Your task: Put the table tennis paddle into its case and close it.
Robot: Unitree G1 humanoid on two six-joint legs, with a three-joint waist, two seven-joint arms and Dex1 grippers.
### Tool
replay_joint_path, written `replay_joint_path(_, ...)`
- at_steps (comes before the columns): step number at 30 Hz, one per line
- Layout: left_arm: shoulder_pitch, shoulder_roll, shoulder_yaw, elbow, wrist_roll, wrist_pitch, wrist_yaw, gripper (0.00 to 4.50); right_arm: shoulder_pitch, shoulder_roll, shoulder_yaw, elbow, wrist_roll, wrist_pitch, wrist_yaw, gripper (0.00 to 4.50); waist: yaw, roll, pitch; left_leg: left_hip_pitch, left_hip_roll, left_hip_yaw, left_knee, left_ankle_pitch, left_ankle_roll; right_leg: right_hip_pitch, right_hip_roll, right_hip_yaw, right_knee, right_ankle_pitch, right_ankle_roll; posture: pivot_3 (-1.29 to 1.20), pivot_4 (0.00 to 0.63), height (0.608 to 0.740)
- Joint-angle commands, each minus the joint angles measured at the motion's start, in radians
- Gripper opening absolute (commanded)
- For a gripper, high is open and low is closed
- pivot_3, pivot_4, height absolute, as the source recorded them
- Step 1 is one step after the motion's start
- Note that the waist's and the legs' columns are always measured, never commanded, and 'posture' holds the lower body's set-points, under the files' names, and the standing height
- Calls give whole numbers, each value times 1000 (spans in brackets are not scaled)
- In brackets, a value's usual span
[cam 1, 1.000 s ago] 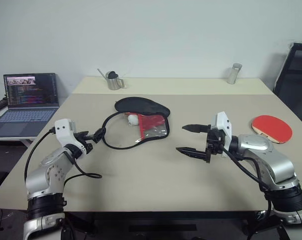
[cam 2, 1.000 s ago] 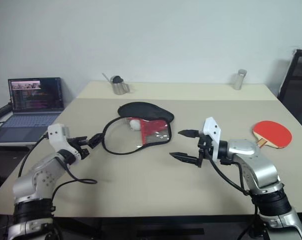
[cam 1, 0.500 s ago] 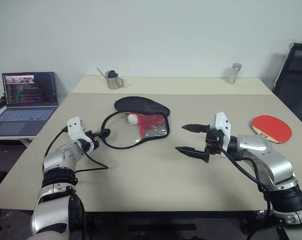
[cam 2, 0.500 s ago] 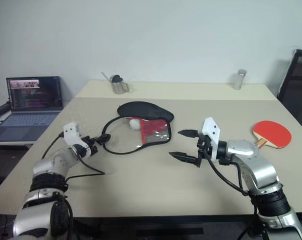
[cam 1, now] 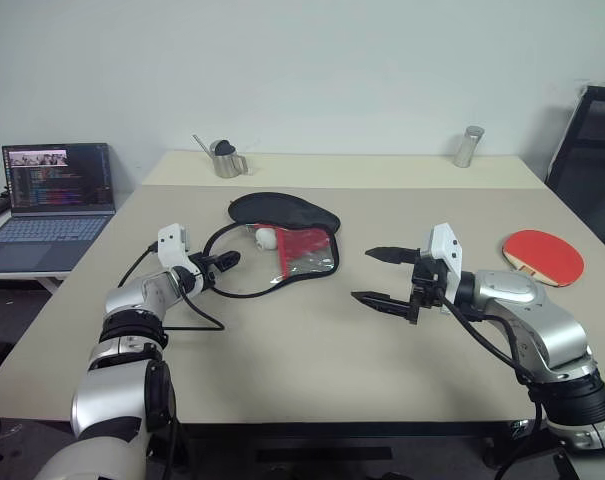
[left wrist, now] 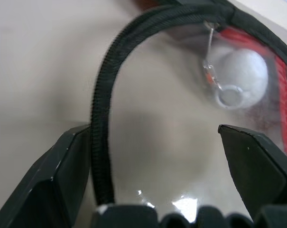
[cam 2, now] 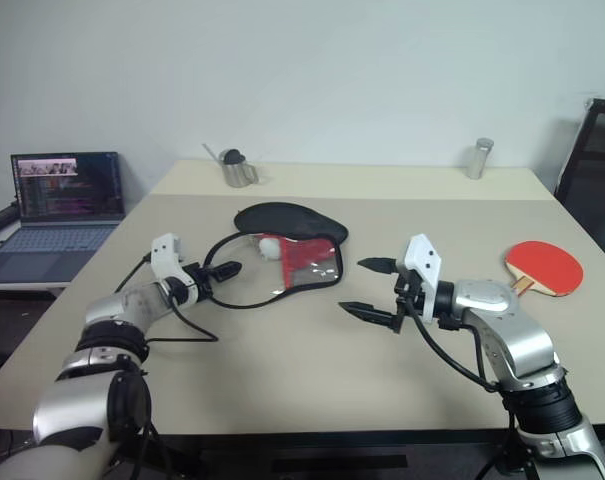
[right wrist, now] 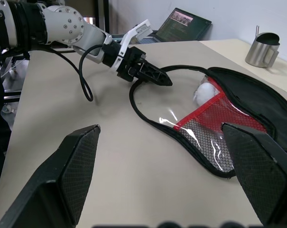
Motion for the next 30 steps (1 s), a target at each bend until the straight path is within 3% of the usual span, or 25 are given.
replay_joint_path(1,-45,17,2,32,15,-23,-11,4317,-14,6,-6,-25,-5,-29,-4,4490,0,0,0,0,0,0,0,0,0,0,0,0,0,0,0,0,150,740)
replay_joint_path(3,-53,10,1,45,18,-26,-14,3929,-15,9,-5,-25,-6,-29,-5,4500,0,0,0,0,0,0,0,0,0,0,0,0,0,0,0,0,150,740)
replay_joint_path(14,-52,8,32,45,-4,-17,-27,15,-13,12,-14,-30,-13,-27,-8,4500,-1,-1,0,0,0,0,0,0,0,0,0,0,0,0,0,0,150,740)
replay_joint_path(20,-52,24,29,36,-3,-8,-83,15,-16,0,-23,-33,-9,-21,-2,4500,-1,-1,0,0,0,0,0,0,0,0,0,0,0,0,0,0,150,740)
replay_joint_path(30,-98,46,-136,-32,46,84,-460,15,32,-89,-77,-96,26,15,15,4500,0,-2,1,0,-1,2,0,0,0,0,0,0,0,0,0,0,150,740)
